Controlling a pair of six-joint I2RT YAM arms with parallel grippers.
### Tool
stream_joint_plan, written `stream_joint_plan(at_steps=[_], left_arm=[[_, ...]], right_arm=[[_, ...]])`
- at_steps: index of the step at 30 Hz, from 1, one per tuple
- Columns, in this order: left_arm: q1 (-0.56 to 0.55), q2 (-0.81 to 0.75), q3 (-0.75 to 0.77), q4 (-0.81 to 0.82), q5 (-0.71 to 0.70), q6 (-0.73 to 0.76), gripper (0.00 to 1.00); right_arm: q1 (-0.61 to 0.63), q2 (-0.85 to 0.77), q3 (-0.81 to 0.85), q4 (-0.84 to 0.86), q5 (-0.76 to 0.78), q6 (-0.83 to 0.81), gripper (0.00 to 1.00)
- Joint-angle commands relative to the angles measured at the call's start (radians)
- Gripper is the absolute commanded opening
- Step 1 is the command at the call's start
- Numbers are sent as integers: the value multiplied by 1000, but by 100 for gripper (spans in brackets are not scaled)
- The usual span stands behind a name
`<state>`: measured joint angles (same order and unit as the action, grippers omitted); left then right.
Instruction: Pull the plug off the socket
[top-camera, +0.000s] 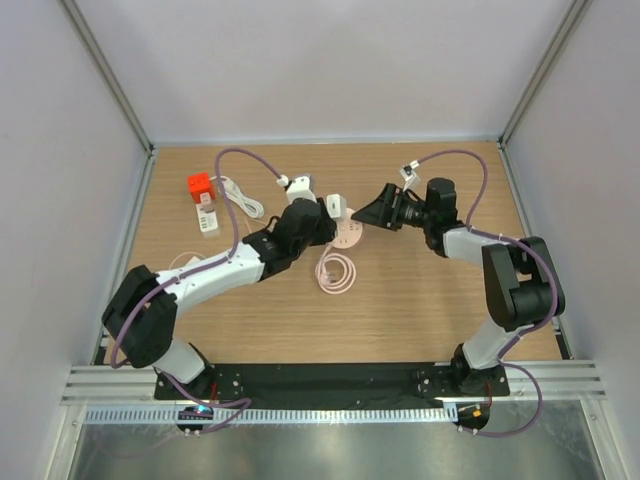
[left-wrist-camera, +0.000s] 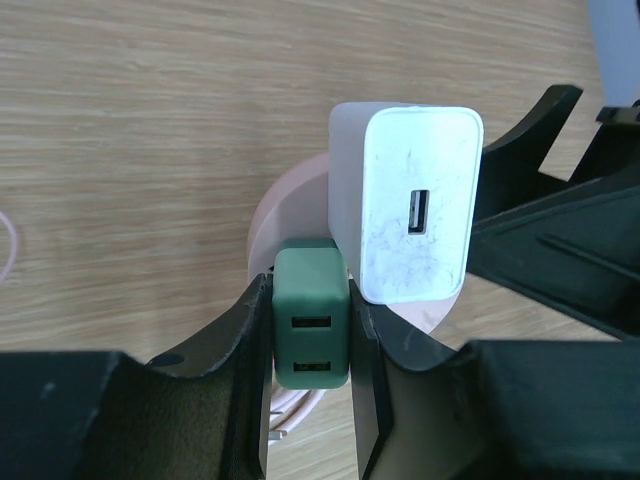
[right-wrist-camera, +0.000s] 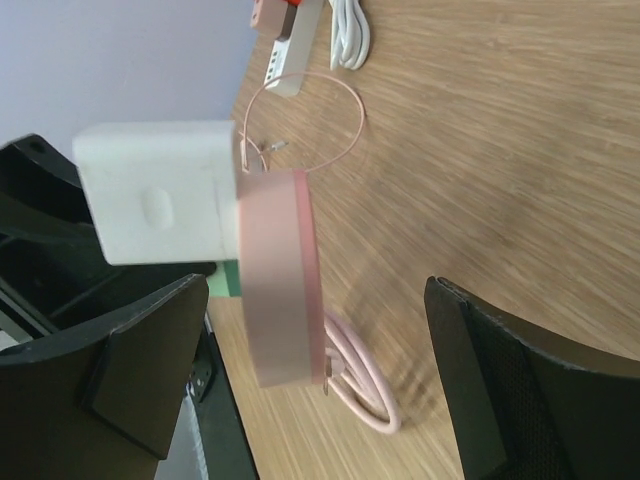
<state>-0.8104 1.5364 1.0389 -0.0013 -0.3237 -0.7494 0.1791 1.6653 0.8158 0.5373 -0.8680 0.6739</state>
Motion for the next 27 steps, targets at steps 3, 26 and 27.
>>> stream_joint_plan(at_steps=[3,26,27], left_arm=[[-3,-93,13,87,-113,38,0],[-3,-108,-19,136,-57,-24,0],[-3,-110,-22,139,-54,-27,0]], right_arm=[[59,2,63,-52,-31,-80,93],[125,57,117,-96,-51,-65,1],[125,57,117,-96,-45,-66,1]])
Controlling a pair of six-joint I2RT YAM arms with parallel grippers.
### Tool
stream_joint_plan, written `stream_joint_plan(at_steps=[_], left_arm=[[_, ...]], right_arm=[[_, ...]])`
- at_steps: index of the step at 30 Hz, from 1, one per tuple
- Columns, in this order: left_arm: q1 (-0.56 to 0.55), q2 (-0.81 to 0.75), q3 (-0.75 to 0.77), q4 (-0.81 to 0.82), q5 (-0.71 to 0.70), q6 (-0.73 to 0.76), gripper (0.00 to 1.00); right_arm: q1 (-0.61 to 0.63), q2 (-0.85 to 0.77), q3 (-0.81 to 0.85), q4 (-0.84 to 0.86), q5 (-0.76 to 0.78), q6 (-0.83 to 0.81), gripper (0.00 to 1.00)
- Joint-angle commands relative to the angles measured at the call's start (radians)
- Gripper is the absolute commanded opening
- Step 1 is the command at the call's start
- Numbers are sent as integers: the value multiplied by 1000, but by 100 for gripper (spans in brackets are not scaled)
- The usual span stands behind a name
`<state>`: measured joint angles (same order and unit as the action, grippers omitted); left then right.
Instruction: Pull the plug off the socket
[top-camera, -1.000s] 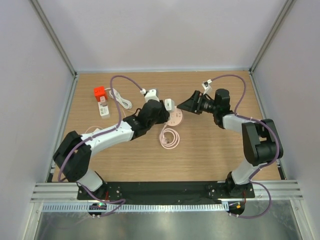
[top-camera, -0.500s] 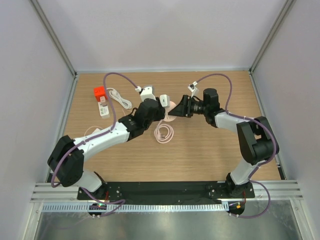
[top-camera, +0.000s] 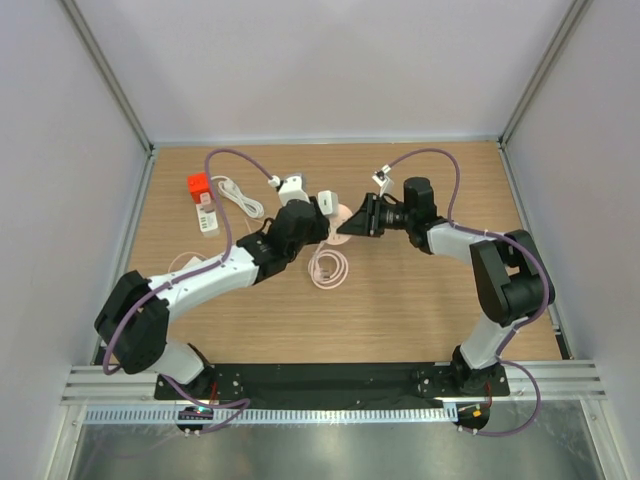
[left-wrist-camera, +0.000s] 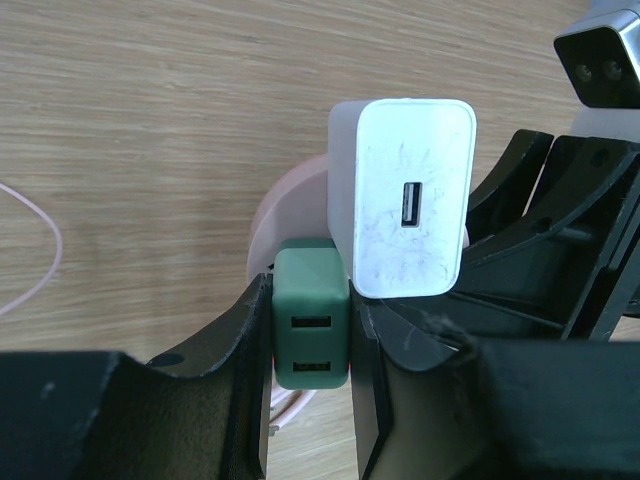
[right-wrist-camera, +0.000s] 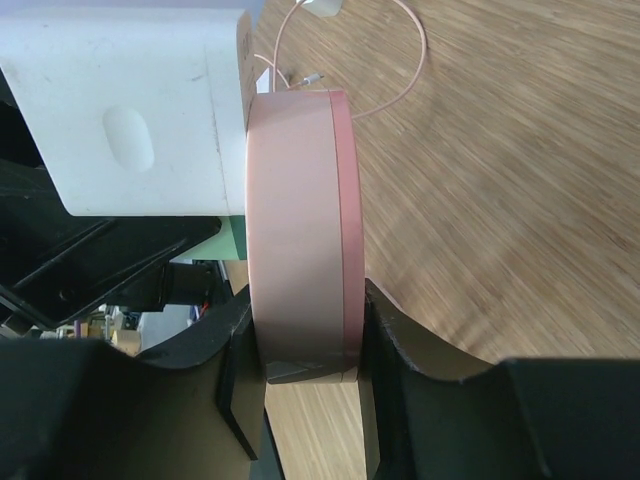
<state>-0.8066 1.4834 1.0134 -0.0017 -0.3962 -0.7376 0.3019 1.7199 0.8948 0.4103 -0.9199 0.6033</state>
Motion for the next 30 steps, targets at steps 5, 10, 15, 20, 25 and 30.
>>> stream_joint_plan(at_steps=[5,10,15,20,25,30], left_arm=[[-5,-77,-27,149,46,-52,0],[-6,-124,-58,92,43,-88,0],[-6,-158,-55,-64,-7,-163,0],[-2,-192,-52,-178,8,-235,0],[15,-230,-84,-207,89,-292,0],[53,-268,-114,-213,172,-348,0]], right_arm=[[-7,-55,41,-121,143,-118,1],[-27,-111,27,-185,328,-171,1],[-29,-146,18,-208,426,-194,1],[-29,-169,9,-212,480,-215,1],[-27,-178,7,-219,506,-232,1],[-30,-180,9,-223,512,-241,1]])
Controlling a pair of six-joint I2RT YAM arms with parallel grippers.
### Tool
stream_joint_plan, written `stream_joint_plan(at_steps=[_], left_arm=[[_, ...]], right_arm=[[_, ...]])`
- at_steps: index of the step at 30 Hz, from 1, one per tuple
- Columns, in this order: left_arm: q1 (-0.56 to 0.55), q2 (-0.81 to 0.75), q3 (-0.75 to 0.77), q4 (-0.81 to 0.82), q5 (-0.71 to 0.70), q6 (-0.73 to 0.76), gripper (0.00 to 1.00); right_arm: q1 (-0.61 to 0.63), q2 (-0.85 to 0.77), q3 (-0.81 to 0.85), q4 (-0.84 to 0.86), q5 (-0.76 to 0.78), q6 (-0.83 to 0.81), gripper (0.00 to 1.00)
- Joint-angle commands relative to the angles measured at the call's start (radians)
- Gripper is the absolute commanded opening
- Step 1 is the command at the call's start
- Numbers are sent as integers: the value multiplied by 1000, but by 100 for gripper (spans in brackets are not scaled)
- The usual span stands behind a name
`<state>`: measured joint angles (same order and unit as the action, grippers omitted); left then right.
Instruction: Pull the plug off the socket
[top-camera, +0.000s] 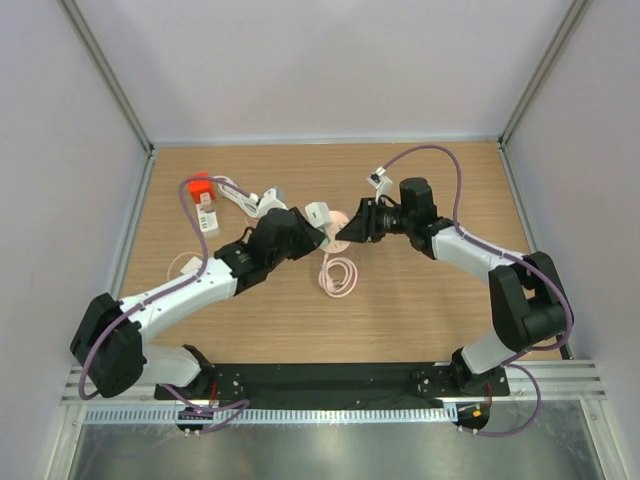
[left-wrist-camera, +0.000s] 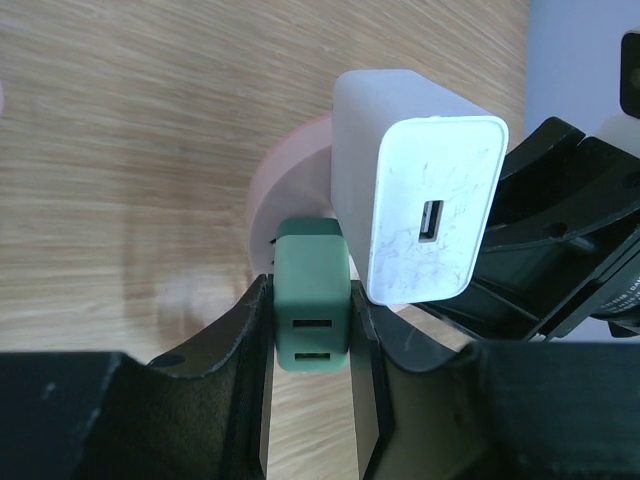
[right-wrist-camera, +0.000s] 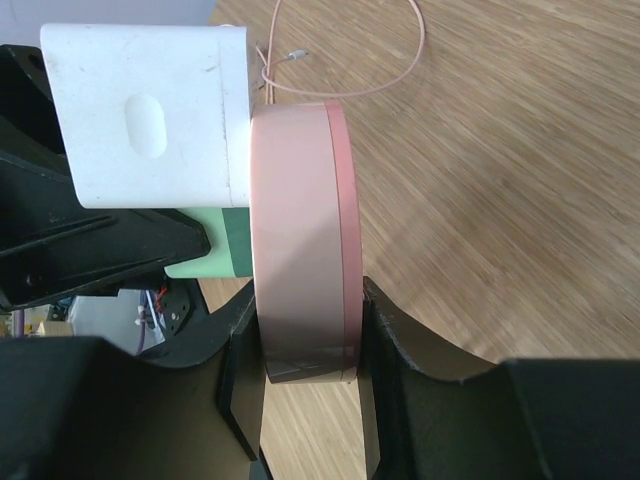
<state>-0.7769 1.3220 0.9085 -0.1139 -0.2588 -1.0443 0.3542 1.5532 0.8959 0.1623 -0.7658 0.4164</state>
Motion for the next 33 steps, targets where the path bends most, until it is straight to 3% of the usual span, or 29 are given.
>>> stream_joint_plan(at_steps=[1,9,19,23,26,33], left_arm=[[30,-121,-19,-101,44,-46,0],[80,-194,-56,-105,136,-89,0],[65,-135,33,-320,-11,24,0],[65,-153,32,-366,-82,108,0],[70,-191,-6,-411,-156,138,0],[146,-273,-177,-517,-189,-45,0]], right_arm=[[-81,-16,9,25,362,-57,1],[-81,-33,3,23,396,-68,1],[-81,-76,-25,49,445,-59,1],[-101,-71,-34,88,361,-34,1],[-153,-44,-51,167,180,13,1],[-221,-13,-63,232,45,85,1]])
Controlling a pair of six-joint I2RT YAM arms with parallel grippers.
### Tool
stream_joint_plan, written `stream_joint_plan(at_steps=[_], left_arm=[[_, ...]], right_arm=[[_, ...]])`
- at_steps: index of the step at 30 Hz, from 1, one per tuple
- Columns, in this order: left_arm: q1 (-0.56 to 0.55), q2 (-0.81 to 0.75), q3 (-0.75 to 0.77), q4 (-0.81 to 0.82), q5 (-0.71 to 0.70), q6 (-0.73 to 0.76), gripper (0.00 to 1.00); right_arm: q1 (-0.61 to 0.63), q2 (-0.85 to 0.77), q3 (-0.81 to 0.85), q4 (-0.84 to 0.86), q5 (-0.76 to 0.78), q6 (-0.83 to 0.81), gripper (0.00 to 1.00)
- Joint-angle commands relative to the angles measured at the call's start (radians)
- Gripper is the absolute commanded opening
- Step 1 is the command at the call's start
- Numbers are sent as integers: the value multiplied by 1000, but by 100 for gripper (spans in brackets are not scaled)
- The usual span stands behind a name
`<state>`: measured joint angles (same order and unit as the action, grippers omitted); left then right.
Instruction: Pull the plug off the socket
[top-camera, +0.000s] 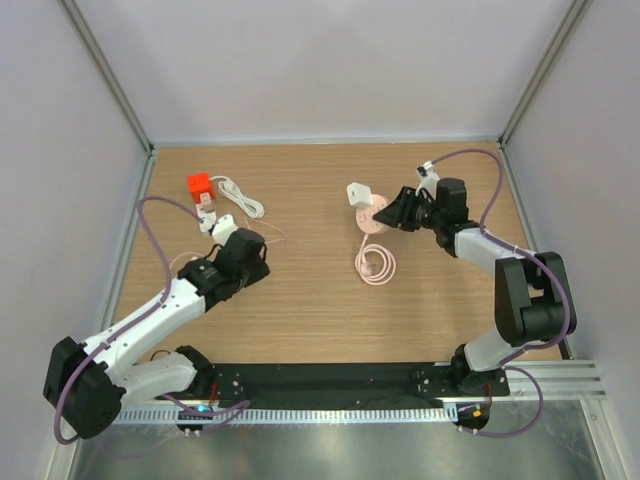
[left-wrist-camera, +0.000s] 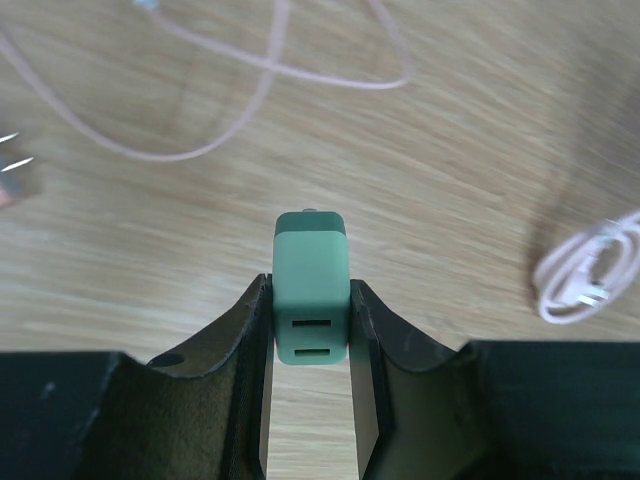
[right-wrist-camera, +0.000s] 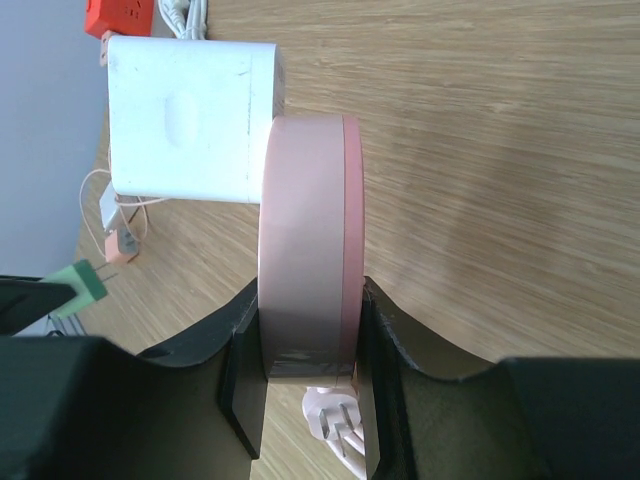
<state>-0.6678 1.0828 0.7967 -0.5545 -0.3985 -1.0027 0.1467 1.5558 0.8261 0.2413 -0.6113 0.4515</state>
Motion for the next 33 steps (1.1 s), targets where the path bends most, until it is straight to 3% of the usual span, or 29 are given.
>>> stream_joint_plan(at_steps=[1,6,11,16,25,28,33], left_arm=[[71,-46,-91,-76,-34,-133,0],[192,-138,-223,-65,38,-237,0],[270,-184,-280,-77,18,-272,1],[329,-133,-286,-75,44,-274,22],[349,-99,-261,-96,84,-255,74],[349,-136,-245,-131,84,-237,84],[350,-248,-202,-160,108,-140,88]], right_arm=[[-13,-16,5,156,-114,53,1],[-13,-11,5,173,-131,67,1],[-13,-3,8,177,-143,73,1],[-15,3,11,181,-153,78,1],[-15,7,15,190,-171,82,1],[-13,12,15,194,-177,85,1],[-13,24,15,213,-211,95,1]])
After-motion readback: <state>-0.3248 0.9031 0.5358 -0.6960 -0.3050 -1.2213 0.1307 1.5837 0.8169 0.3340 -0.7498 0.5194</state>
